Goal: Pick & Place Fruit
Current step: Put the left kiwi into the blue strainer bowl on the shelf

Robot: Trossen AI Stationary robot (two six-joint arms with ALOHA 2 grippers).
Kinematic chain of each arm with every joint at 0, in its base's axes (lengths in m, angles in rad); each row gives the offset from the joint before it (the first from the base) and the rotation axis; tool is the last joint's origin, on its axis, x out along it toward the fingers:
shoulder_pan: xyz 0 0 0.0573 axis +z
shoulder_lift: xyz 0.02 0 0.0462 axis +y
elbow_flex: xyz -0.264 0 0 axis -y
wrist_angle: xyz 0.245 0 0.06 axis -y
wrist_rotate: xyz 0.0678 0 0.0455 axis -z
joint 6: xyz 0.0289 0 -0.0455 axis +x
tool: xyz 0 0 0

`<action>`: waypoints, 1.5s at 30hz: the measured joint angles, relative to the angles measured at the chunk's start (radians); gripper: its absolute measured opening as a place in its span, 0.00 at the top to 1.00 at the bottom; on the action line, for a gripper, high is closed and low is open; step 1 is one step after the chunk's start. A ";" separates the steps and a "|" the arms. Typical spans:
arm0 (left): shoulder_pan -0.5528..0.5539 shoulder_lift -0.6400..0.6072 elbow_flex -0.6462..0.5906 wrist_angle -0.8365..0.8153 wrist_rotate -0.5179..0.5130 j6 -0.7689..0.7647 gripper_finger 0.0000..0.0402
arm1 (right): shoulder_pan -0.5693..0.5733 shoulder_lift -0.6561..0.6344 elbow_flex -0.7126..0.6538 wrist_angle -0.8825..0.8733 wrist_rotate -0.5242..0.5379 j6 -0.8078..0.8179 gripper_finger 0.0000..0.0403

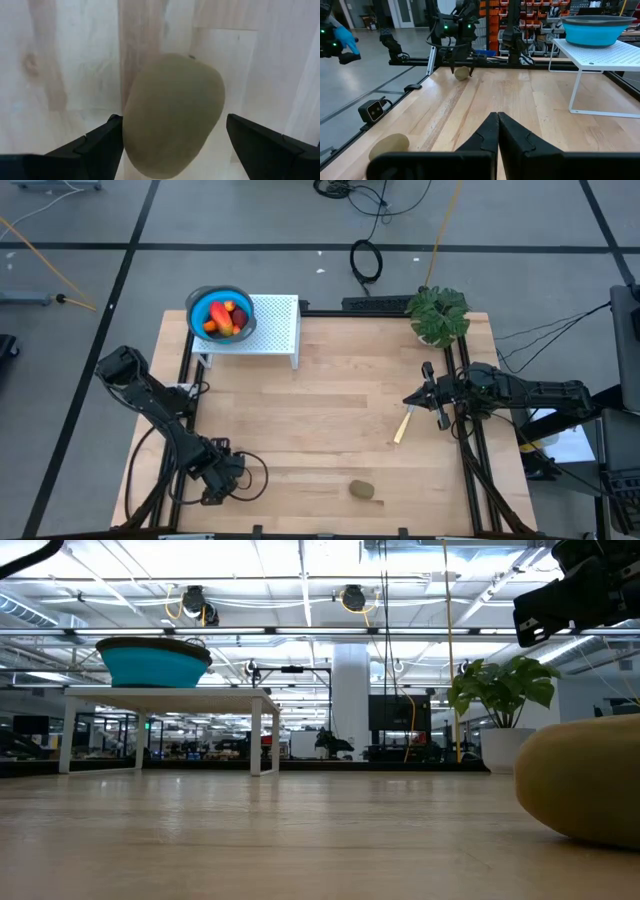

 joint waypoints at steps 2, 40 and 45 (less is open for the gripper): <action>0.000 0.000 -0.009 0.014 0.002 0.013 0.15 | 0.000 0.000 0.000 0.000 0.000 0.000 1.00; 0.130 -0.117 0.025 0.351 -0.474 -0.164 0.41 | 0.000 0.000 0.000 0.004 0.000 0.000 1.00; 0.161 -0.128 0.025 0.583 -0.627 -0.119 0.41 | 0.000 0.000 0.000 0.004 0.000 0.000 1.00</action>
